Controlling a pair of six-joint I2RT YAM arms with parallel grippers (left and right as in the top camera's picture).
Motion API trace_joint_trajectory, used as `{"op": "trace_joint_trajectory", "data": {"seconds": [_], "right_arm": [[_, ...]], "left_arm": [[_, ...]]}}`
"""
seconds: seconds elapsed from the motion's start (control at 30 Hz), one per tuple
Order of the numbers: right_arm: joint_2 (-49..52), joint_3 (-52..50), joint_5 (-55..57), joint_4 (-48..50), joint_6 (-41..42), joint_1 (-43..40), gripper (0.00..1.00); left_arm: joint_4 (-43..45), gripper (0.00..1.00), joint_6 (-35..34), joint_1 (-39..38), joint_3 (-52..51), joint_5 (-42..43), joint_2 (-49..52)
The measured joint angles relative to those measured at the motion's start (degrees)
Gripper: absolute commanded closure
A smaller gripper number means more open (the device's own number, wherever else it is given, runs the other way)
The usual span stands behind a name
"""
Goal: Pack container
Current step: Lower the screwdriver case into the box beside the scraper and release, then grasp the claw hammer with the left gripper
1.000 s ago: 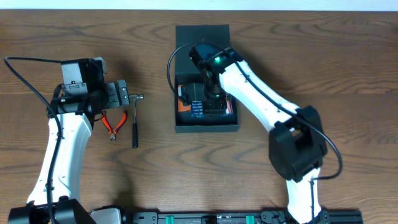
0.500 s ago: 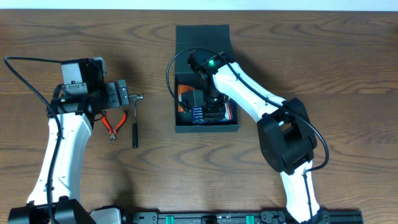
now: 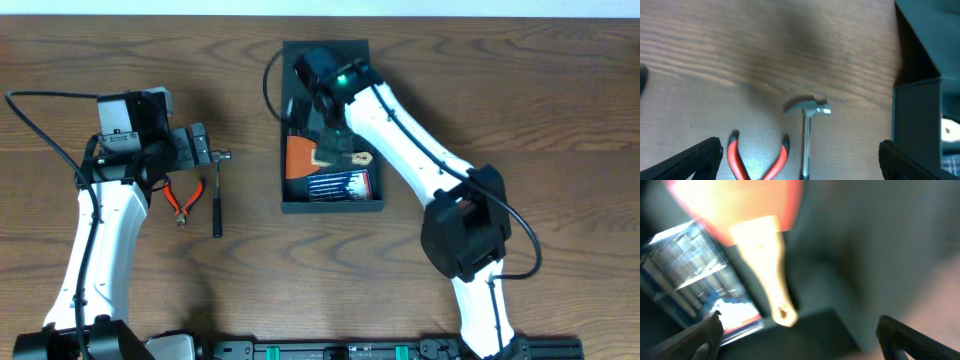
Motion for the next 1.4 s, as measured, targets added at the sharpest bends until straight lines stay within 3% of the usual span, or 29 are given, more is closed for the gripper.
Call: {"op": "trace_joint_trajectory", "data": {"seconds": [0.23, 0.37, 0.57, 0.63, 0.8, 1.17, 1.4], "right_arm": [[-4.09, 8.26, 6.75, 0.09, 22.34, -4.15, 0.01], [-5.99, 9.49, 5.68, -1.16, 32.92, -12.63, 0.01], [-6.03, 9.53, -0.83, -6.25, 43.23, -24.87, 0.01], [-6.03, 9.53, -2.93, -7.50, 45.03, -27.41, 0.01], [-6.03, 9.53, -6.29, -10.14, 47.17, -30.42, 0.01], [-6.03, 9.53, -8.09, -11.58, 48.02, -30.97, 0.01], [-6.03, 9.53, -8.33, -12.17, 48.04, -30.97, 0.01]], "left_arm": [[-9.62, 0.03, -0.22, -9.38, 3.39, -4.20, 0.22], [-14.53, 0.03, -0.24, -14.75, 3.54, -6.93, 4.02], [-13.73, 0.13, -1.49, -14.38, 3.54, -8.63, 13.31], [-11.74, 0.16, -1.57, -13.60, 3.54, -8.83, 15.39], [-7.19, 0.37, -2.08, -11.80, 3.54, -9.49, 20.00], [-2.05, 0.41, -1.64, -11.47, 3.54, -9.70, 25.42], [-1.16, 0.64, -1.14, -11.47, 4.11, -9.94, 26.56]]}}
